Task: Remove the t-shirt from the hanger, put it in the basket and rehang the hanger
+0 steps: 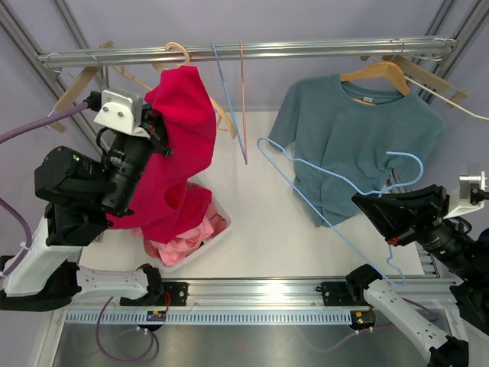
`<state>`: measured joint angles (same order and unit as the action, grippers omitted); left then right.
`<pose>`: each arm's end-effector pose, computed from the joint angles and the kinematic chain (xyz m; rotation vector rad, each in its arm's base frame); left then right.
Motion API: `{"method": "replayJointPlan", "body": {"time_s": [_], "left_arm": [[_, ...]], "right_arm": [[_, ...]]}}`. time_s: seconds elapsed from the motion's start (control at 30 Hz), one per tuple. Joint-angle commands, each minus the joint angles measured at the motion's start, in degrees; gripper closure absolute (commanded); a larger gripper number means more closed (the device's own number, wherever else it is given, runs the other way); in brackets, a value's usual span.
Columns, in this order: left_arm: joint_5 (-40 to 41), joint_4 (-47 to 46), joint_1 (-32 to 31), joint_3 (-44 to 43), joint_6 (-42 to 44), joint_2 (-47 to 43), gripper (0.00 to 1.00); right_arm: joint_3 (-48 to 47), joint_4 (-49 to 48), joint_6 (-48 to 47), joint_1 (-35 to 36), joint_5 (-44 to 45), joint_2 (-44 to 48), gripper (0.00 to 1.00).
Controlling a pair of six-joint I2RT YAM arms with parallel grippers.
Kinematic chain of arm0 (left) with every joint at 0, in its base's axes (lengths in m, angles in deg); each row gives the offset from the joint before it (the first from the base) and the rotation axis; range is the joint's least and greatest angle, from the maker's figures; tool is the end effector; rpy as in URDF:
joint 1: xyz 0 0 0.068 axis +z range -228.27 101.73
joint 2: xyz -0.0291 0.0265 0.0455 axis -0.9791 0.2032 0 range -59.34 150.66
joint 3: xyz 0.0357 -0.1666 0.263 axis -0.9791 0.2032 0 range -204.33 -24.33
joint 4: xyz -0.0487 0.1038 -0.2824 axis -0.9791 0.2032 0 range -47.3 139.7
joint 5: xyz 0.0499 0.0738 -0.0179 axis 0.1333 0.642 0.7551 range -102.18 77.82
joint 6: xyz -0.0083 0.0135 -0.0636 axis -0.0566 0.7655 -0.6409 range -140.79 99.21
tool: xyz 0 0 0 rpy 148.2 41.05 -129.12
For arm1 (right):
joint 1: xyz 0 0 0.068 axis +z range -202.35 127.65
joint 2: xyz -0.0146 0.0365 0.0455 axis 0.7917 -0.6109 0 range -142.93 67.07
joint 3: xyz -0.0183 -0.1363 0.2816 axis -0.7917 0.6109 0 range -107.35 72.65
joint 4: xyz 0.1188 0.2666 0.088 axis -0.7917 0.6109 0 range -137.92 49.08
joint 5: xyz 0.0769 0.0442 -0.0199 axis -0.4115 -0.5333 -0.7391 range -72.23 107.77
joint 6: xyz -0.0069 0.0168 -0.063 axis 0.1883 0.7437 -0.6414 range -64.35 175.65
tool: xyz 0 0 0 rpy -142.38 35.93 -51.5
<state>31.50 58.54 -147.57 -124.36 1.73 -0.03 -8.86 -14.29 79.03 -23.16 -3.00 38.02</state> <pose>0.0850 -0.1241 0.6585 0.3019 1.2298 -0.2721 -0.0106 0.0150 0.5687 -0.3952 1.2714 1.0100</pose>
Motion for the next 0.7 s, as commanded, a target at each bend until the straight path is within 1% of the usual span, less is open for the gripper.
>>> {"method": "replayJointPlan", "body": {"time_s": [0.0,0.1,0.2,0.37,0.47,0.5,0.53,0.57,0.6,0.63,0.67], "left_arm": [[-0.61,-6.44,4.24,-1.31,2.43,-2.80,1.00],[-1.14,-6.08,7.32,-1.75,3.22,-3.32,1.00],[-0.36,-7.21,8.47,0.96,3.93,-5.68,1.00],[2.72,-11.61,9.18,12.11,5.60,-10.26,1.00],[3.16,-9.61,9.44,16.25,1.05,-11.40,1.00],[4.30,-7.42,9.53,18.44,-3.67,-12.02,1.00],[4.83,-7.14,9.53,21.60,-5.80,-14.37,1.00],[6.92,-6.53,9.53,28.94,-8.09,-15.79,1.00],[8.86,-5.56,9.53,32.23,-13.85,-17.02,1.00],[10.79,-4.16,9.53,35.22,-17.13,-19.56,1.00],[12.99,0.03,9.53,37.78,-20.82,-20.54,1.00]], "right_arm": [[0.39,-2.87,0.44,-0.01,-3.13,-2.49,1.00],[1.01,-2.95,0.36,-0.01,-2.96,-2.67,1.00],[1.71,-2.78,0.18,0.08,-2.69,-2.41,1.00],[1.97,-2.25,-0.17,-0.01,-2.52,-2.67,1.00],[2.15,-2.51,-0.26,-0.01,-2.87,-3.63,1.00],[2.32,-2.60,-0.43,-0.01,-2.69,-3.90,1.00],[2.67,-2.17,-0.52,0.08,-0.95,-4.25,1.00],[2.85,-1.64,-0.70,-0.01,0.02,-5.03,1.00],[2.94,-1.29,-1.40,0.08,1.25,-5.30,1.00],[3.03,-0.50,-1.84,-0.01,4.48,-5.74,1.00],[3.03,-0.14,-2.80,0.08,6.17,-6.35,1.00]]}}
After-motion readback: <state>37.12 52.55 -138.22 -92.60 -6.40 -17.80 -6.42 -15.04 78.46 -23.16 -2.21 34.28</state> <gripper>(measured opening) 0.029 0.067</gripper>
